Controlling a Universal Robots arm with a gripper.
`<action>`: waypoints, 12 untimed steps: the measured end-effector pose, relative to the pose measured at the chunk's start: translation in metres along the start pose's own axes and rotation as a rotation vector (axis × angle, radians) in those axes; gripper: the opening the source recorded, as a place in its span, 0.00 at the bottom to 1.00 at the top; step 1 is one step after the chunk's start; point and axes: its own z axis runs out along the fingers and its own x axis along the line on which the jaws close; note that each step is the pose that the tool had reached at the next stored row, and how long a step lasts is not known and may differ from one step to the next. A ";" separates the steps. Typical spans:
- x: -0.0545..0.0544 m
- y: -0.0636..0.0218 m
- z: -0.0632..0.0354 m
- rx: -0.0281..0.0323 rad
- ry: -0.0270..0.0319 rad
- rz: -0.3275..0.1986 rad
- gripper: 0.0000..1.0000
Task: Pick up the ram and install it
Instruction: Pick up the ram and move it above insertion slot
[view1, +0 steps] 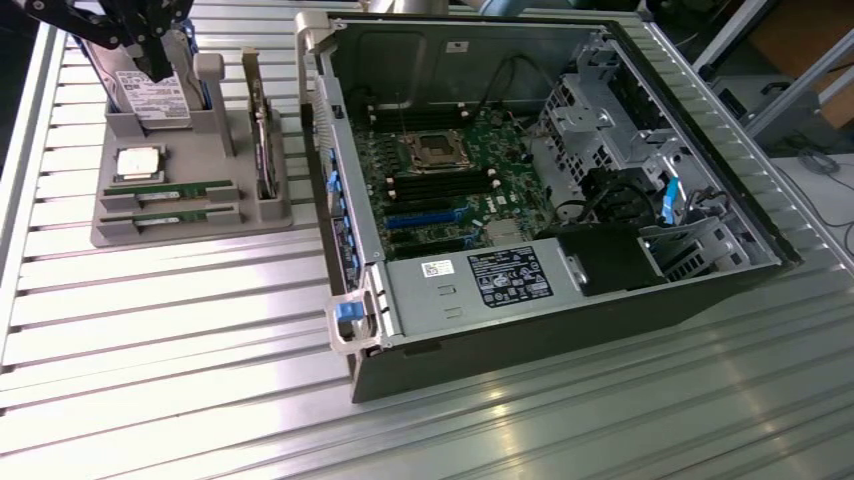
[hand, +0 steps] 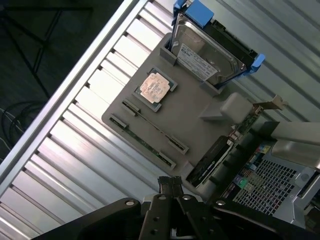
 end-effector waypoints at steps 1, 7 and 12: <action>0.000 0.0000 0.0000 -0.0001 0.0001 -0.003 0.11; 0.000 0.0000 0.0000 -0.0006 0.0012 -0.027 0.11; 0.000 0.0000 0.0000 -0.0010 0.0019 -0.043 0.11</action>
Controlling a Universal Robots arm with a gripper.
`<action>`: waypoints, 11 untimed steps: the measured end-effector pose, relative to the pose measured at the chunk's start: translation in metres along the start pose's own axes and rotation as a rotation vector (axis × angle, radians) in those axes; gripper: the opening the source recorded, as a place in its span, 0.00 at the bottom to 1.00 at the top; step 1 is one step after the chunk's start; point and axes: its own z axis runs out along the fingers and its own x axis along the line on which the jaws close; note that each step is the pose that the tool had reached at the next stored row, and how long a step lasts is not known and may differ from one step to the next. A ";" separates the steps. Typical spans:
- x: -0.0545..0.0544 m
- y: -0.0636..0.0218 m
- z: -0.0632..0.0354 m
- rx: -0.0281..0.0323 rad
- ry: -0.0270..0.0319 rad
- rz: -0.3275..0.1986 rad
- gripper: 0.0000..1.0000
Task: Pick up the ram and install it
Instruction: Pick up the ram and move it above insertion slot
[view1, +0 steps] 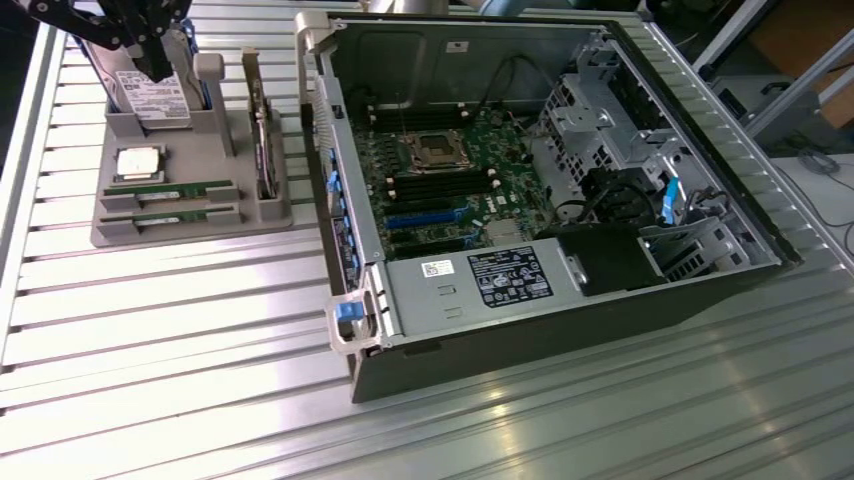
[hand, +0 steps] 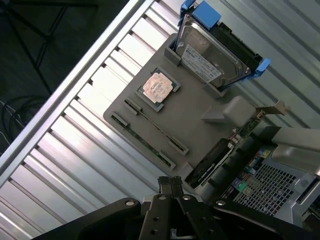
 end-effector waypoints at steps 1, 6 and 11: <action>0.000 0.0000 0.0000 -0.0001 0.0002 -0.004 0.11; 0.000 0.0000 0.0000 -0.0008 0.0015 -0.033 0.11; 0.000 0.0000 0.0000 -0.0016 0.0028 -0.063 0.11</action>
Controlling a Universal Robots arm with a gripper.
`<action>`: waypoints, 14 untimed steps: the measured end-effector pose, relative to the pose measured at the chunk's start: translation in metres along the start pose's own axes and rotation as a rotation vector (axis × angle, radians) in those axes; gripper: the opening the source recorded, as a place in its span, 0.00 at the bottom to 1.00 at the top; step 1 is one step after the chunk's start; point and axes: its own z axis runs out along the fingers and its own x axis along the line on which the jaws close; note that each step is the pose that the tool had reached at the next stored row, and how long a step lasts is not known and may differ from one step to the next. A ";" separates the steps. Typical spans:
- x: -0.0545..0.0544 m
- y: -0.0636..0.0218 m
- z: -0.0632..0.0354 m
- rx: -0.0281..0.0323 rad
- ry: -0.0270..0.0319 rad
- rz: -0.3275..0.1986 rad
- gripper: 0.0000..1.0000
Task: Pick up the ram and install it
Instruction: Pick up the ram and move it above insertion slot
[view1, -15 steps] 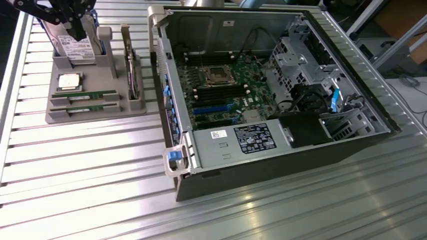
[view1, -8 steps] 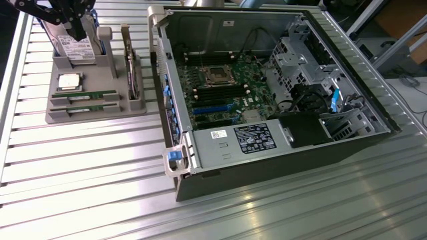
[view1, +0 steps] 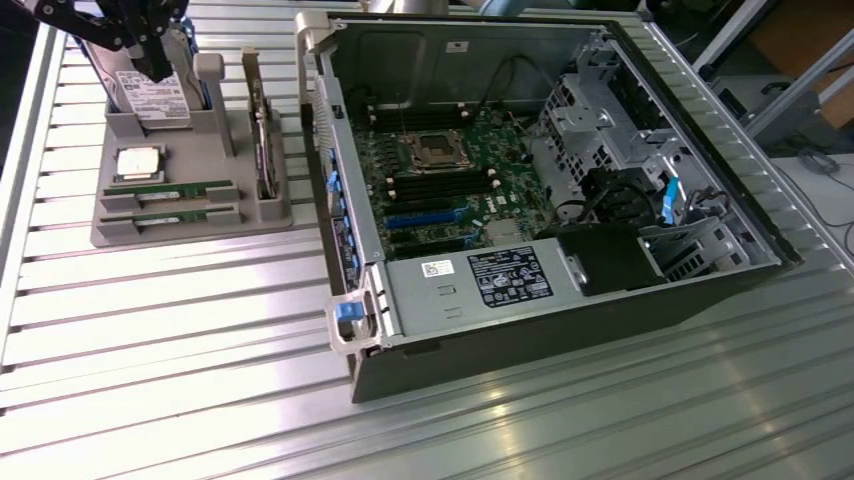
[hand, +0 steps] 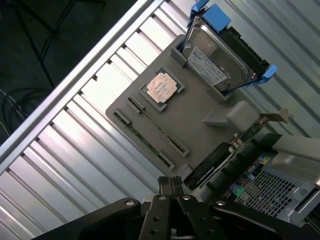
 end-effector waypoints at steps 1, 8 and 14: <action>0.000 0.0000 0.0000 -0.0003 0.0007 -0.015 0.11; 0.000 0.0000 0.0000 -0.0021 0.0037 -0.085 0.11; 0.000 0.0000 0.0000 -0.0034 0.0063 -0.141 0.11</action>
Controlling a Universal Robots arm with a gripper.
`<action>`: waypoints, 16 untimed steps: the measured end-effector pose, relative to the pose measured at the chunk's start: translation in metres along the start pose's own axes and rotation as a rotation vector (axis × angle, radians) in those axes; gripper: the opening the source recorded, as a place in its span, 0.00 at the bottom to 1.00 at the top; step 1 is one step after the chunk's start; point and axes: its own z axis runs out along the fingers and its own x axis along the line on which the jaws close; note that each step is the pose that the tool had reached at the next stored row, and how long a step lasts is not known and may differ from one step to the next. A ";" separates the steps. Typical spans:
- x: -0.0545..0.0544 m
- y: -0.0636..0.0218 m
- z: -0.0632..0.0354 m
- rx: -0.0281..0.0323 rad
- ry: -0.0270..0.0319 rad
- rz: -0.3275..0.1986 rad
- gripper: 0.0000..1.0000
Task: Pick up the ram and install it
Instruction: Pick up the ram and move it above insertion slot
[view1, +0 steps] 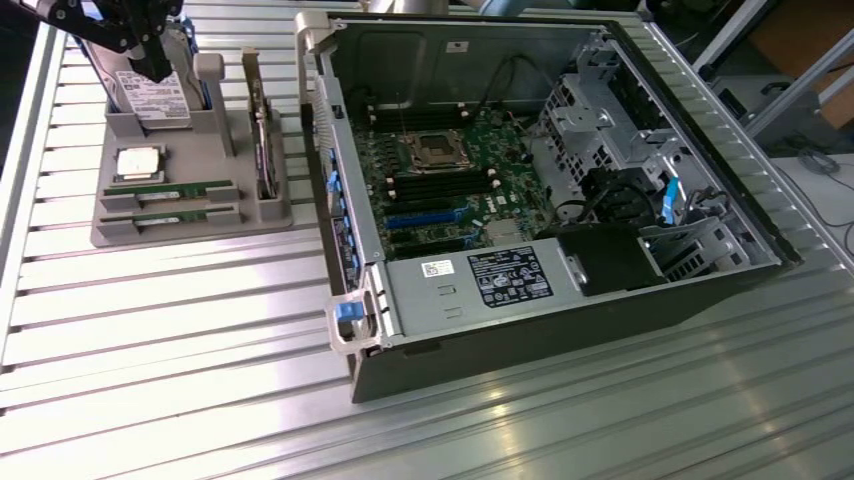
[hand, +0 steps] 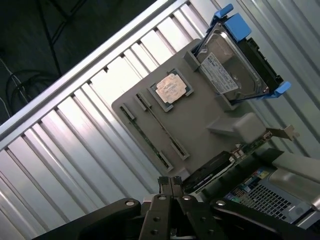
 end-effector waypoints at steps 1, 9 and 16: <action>0.000 0.0000 0.0000 -0.0002 0.0004 -0.009 0.11; 0.000 0.0000 0.0000 -0.0021 0.0037 -0.085 0.11; 0.000 0.0000 0.0000 -0.0031 0.0057 -0.129 0.11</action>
